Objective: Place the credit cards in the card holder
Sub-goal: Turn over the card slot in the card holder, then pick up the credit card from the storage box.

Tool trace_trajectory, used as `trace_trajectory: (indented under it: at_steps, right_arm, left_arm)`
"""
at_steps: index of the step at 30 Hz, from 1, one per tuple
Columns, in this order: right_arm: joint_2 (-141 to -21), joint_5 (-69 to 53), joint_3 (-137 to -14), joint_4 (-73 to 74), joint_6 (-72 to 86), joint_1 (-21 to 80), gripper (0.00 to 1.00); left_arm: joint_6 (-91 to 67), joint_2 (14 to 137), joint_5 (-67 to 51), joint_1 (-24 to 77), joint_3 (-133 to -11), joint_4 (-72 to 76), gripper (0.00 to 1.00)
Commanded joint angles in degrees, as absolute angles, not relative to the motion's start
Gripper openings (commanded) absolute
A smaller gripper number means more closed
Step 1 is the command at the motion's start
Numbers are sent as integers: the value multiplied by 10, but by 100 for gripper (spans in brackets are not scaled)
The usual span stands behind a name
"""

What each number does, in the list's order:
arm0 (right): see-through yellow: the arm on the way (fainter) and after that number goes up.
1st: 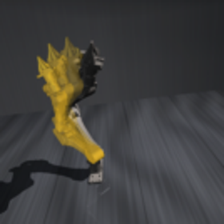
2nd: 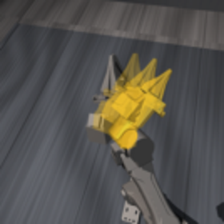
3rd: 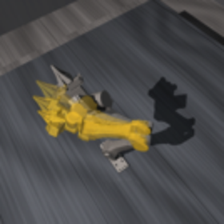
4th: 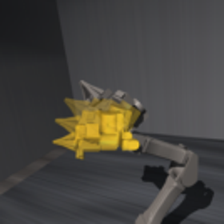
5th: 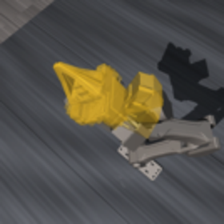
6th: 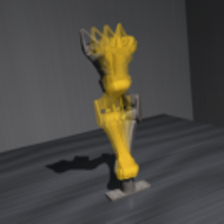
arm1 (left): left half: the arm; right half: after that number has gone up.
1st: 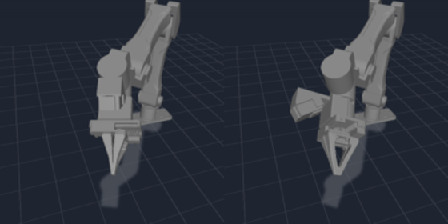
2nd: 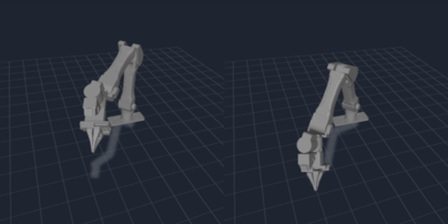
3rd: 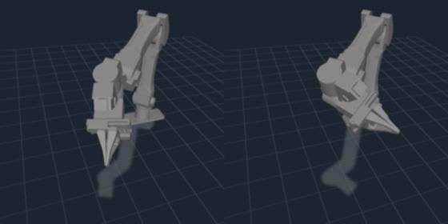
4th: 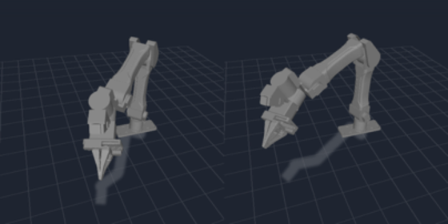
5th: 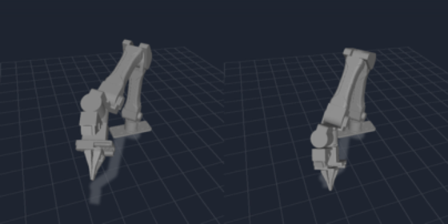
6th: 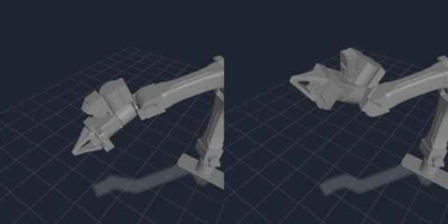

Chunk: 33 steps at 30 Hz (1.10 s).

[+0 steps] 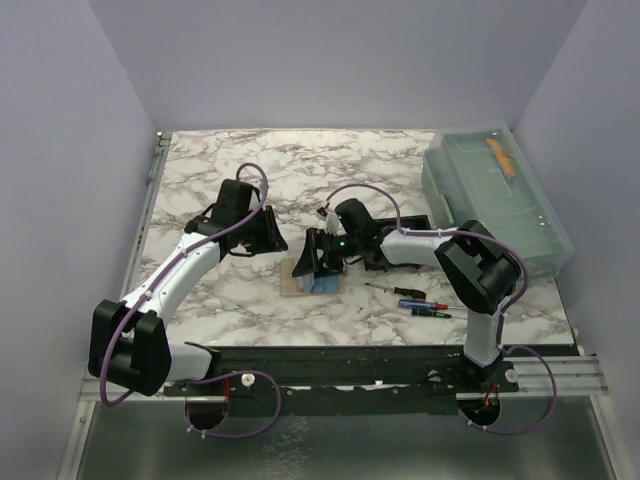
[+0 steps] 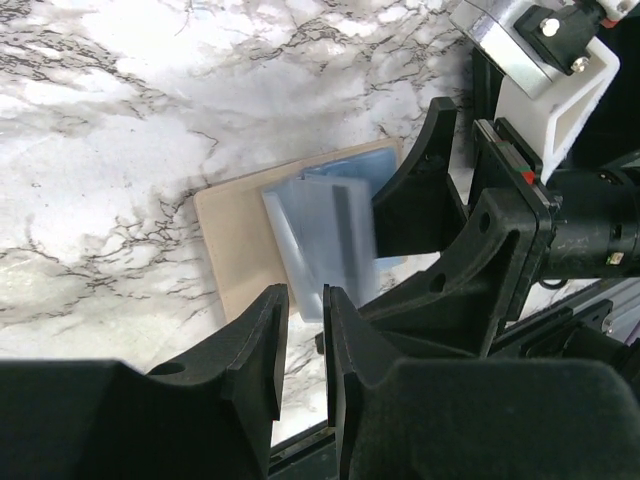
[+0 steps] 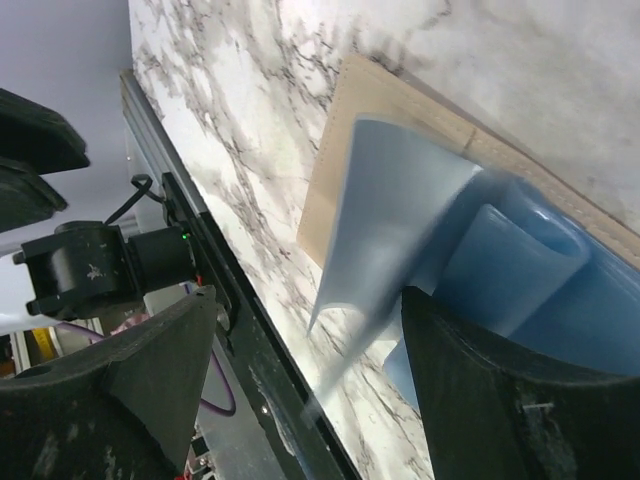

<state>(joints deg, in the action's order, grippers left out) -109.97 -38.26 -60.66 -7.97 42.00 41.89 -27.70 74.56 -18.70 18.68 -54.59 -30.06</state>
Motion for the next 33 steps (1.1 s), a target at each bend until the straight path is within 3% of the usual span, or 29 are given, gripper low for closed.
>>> trace_trajectory:
  at_steps: [1,6,13,19,23,28,30,33]
  right_arm:
    - [-1116,-386,-643,-70,420,439,78]
    - [-1105,-309,-682,33,403,462,79]
    - [-1093,-273,-684,57,395,472,79]
    - [-996,-147,-661,149,339,448,76]
    - [-910,-118,-631,190,298,366,65]
    - [-869,-153,-610,222,264,242,66]
    - [-867,-164,-605,229,255,204,69]
    - [-867,-191,-591,227,246,154,84]
  left_arm:
    - [-266,727,-172,176,-539,-312,27]
    - [-266,716,-173,170,-541,-311,27]
    - [-268,715,-169,163,-546,-312,27]
    - [-280,740,-269,162,-550,-292,33]
    - [-334,766,-393,164,-528,-171,39]
    - [-492,843,-454,233,-510,78,39]
    - [-515,895,-435,273,-538,113,38]
    - [-530,972,-409,313,-589,121,38]
